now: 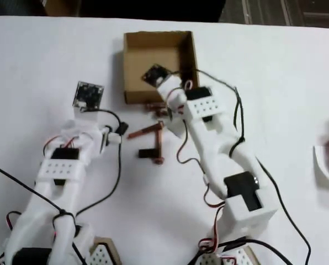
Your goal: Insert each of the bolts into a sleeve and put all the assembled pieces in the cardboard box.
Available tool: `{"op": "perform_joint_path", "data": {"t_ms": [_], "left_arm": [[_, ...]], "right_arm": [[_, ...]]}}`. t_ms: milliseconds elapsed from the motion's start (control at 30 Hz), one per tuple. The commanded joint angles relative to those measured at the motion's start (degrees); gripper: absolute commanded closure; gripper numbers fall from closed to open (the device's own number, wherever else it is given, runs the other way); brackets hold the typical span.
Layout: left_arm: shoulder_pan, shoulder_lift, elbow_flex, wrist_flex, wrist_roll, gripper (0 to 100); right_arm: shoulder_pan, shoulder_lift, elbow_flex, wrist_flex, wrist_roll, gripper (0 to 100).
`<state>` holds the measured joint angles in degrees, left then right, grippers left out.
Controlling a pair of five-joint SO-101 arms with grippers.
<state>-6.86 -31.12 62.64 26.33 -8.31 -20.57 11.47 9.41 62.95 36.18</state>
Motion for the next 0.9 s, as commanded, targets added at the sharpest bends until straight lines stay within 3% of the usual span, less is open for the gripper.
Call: {"op": "perform_joint_path", "data": {"t_ms": [0,300,700,867], "left_arm": [[-0.4,-2.6,-0.3,-0.9,-0.4,80],[-0.4,-2.6,-0.3,-0.8,-0.4,80],[-0.4,-2.6,-0.3,-0.8,-0.4,80],[-0.4,-2.6,-0.3,-0.8,-0.4,80]], "right_arm": [[0.2,0.2,0.5,-3.5,4.0,97.6],[0.1,9.0,-1.8,-4.8,4.7,89.3],[1.1,15.3,-7.6,-4.6,4.8,89.3],[1.1,19.6,-13.6,2.2,4.8,92.0]]}}
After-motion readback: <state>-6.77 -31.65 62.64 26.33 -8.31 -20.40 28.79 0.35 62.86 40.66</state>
